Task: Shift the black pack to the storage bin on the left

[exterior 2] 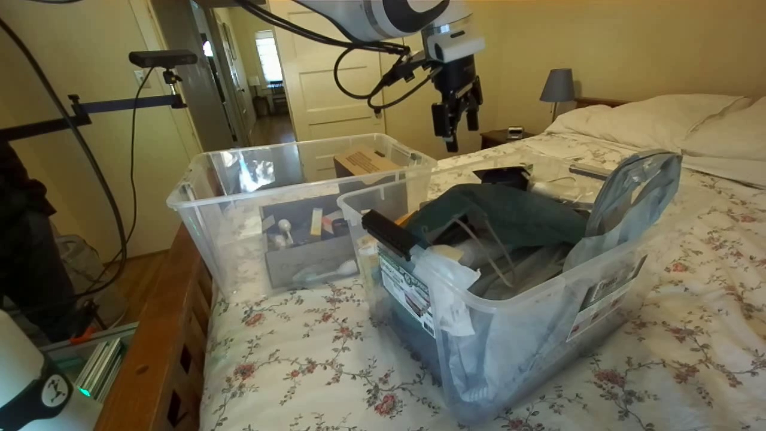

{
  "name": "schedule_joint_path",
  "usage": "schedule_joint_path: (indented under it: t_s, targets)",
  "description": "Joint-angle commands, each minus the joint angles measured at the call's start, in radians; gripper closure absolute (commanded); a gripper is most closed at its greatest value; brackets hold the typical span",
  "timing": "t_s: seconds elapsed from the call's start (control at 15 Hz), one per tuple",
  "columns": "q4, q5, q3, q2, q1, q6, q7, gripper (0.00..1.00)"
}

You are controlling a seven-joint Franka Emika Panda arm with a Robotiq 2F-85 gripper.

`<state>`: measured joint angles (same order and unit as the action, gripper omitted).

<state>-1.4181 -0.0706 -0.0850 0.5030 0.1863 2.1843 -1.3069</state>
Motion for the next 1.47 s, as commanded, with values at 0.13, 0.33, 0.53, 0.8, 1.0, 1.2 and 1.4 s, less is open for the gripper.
schedule_joint_path:
  t_s: [0.13,0.33,0.53,0.8,1.0,1.2,1.4]
  targets:
    - [0.026,0.023,0.039,0.043,0.021,0.095,-0.019,0.0]
    - [0.086,0.074,0.037,0.129,0.003,0.186,0.011,0.0]
    - [0.176,0.093,0.057,0.229,0.002,0.2,0.015,0.0]
    - [0.338,0.085,0.101,0.357,0.013,0.176,-0.009,0.29]
    - [0.427,0.084,0.116,0.418,0.014,0.166,-0.009,0.46]
    - [0.495,0.082,0.125,0.461,0.014,0.151,-0.012,0.67]
    - [0.535,0.072,0.145,0.477,0.019,0.132,-0.034,0.87]
